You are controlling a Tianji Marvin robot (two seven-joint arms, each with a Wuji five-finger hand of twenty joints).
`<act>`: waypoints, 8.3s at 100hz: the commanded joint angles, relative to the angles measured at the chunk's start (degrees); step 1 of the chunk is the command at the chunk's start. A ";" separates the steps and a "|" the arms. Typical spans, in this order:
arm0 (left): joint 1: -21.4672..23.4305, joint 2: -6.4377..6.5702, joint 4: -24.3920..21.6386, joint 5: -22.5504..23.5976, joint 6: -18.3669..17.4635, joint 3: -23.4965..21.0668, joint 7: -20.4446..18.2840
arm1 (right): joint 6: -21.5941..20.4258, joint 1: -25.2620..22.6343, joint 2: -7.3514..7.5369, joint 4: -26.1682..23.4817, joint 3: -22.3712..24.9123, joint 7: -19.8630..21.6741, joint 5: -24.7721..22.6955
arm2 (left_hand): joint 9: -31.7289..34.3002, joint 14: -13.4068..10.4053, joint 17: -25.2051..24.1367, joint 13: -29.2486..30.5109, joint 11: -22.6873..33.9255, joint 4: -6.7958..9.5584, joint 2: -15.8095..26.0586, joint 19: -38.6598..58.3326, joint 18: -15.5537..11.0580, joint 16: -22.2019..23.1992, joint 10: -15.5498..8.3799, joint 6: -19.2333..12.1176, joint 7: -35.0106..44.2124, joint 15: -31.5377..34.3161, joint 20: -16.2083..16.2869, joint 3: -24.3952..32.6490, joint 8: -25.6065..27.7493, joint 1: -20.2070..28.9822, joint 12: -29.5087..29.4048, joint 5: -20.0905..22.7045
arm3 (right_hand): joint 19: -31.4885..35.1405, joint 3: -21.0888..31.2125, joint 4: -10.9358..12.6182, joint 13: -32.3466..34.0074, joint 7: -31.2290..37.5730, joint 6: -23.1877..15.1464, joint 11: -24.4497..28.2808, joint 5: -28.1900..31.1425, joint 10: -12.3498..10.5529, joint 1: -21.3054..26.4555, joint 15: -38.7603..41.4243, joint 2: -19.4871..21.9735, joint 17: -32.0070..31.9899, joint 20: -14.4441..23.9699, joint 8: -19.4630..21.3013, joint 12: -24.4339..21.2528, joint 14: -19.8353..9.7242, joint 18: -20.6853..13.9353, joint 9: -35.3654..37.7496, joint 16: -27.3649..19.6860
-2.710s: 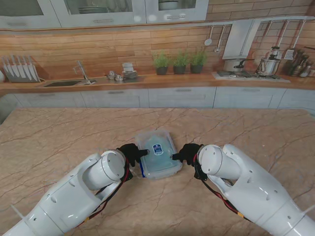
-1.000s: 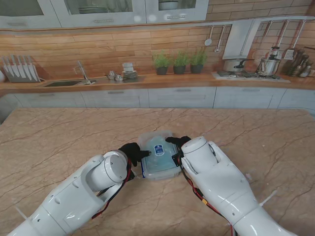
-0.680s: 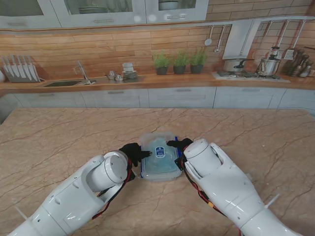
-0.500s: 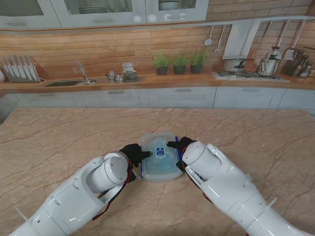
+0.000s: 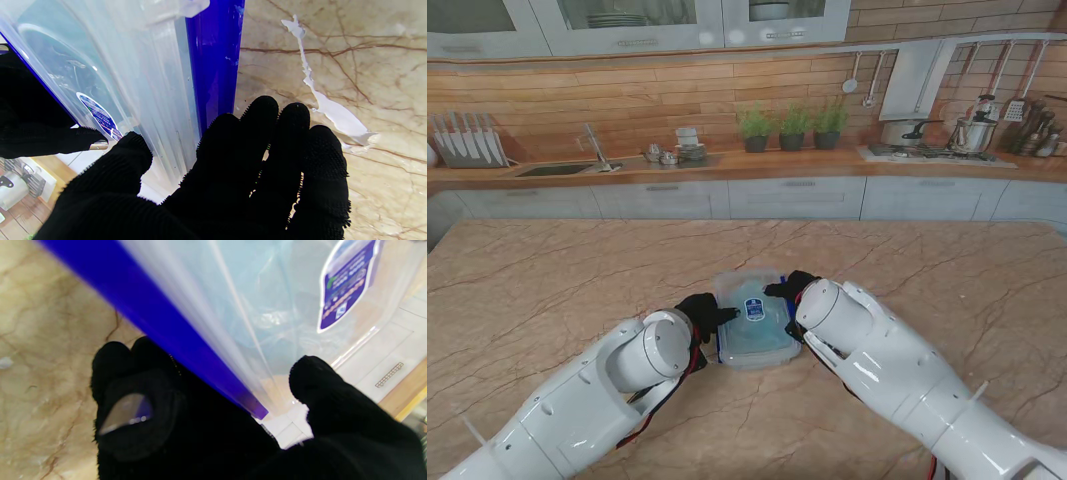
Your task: Fold the bubble film and place it into the plastic crate
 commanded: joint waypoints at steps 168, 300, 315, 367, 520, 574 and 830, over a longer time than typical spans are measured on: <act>9.97 -10.78 1.65 -39.99 10.27 -18.50 12.52 | 1.50 -5.41 -6.18 1.45 10.47 -9.83 8.88 | -40.47 -2.56 -20.77 -32.96 -18.44 4.24 8.20 -16.72 -6.09 -8.26 1.48 -8.11 -53.34 -20.66 -13.45 -20.44 -14.80 8.65 -9.27 -16.79 | -2.53 -13.32 2.96 -6.99 -4.45 -15.86 0.22 -5.99 -1.16 1.88 -17.61 5.21 -10.34 0.15 2.18 0.58 4.17 1.83 -8.42 -7.62; 11.08 -13.88 1.57 -53.74 6.34 -23.27 25.47 | 2.62 -5.72 -5.94 0.92 10.53 -8.97 9.04 | -28.59 -9.01 -19.64 -23.05 16.68 4.41 -5.10 -9.41 -11.57 8.01 -10.94 -13.21 -32.76 -4.87 -10.17 -8.95 -6.67 5.57 27.79 -28.15 | -3.13 -14.32 3.26 -8.26 -5.40 -16.27 -0.14 -6.96 -1.37 2.06 -17.77 5.91 -11.56 1.32 2.52 0.60 4.42 0.87 -9.37 -6.73; 10.89 -13.83 2.09 -53.17 6.11 -23.48 25.33 | 2.79 -5.70 -6.02 1.05 10.46 -9.06 9.05 | -26.19 -8.62 -19.13 -22.49 17.23 4.29 -4.31 -9.20 -11.22 7.30 -10.86 -16.72 -26.12 -4.97 -9.96 -10.06 -3.56 5.94 28.26 -17.54 | -3.20 -14.38 3.28 -8.36 -5.44 -16.13 -0.16 -6.94 -1.37 2.09 -17.77 5.91 -11.63 1.44 2.56 0.60 4.56 0.85 -9.39 -6.65; 9.39 -11.61 1.96 -35.64 7.81 -19.96 17.98 | 2.25 -5.36 -5.81 1.52 9.52 -8.40 8.46 | -22.53 -5.39 -19.03 -21.20 15.72 4.23 0.50 -7.70 -8.68 6.40 -8.17 -16.04 -15.59 -4.23 -8.65 -19.70 3.76 6.92 27.30 -8.88 | -3.52 -14.47 3.33 -8.41 -4.98 -15.84 -0.88 -5.73 -1.58 2.33 -18.36 5.82 -11.91 1.74 2.75 0.23 5.07 0.77 -8.39 -6.66; -0.83 -4.95 1.28 -1.81 7.47 0.56 3.69 | 0.25 -5.05 -6.05 -1.04 4.36 -7.88 7.49 | 5.07 -6.22 -2.13 2.64 37.85 3.67 -14.11 2.47 -2.77 6.12 -13.21 -15.35 17.61 10.61 -0.01 10.54 17.98 1.85 28.59 4.36 | -0.74 -8.22 2.91 0.46 -1.21 -5.39 -0.30 1.67 0.48 6.21 -16.65 5.67 -2.64 -0.98 -2.62 -0.95 5.67 3.67 4.62 -6.77; -0.28 -3.79 1.10 5.99 4.81 1.17 4.94 | 0.28 -2.91 -6.85 0.04 2.77 -7.17 9.46 | 3.89 -5.40 -2.91 2.49 35.57 1.82 -14.64 1.07 -2.69 5.35 -11.52 -16.15 14.75 9.25 -1.13 8.82 13.69 -0.01 26.02 4.16 | -2.00 -10.29 2.05 -1.18 -5.71 -5.44 -0.59 -5.24 1.09 2.00 -22.15 5.02 -6.97 -2.15 -5.98 -0.34 5.75 3.76 -3.14 -9.39; 26.82 0.59 -10.55 -4.18 -48.30 -27.74 7.03 | -54.99 -34.43 3.17 -20.56 28.55 -11.04 -10.68 | -40.37 -14.16 -22.93 -30.38 -26.92 3.87 -9.34 -41.92 -16.05 -6.22 -11.17 -22.26 -42.59 -35.88 -22.99 -21.63 -2.81 -2.67 -4.80 -21.24 | -42.68 -2.47 -0.68 -40.91 -4.32 -30.48 -21.94 -33.21 -21.58 -11.29 -63.82 -13.56 -25.01 13.67 -1.82 -5.99 -6.71 -7.37 -29.61 -11.80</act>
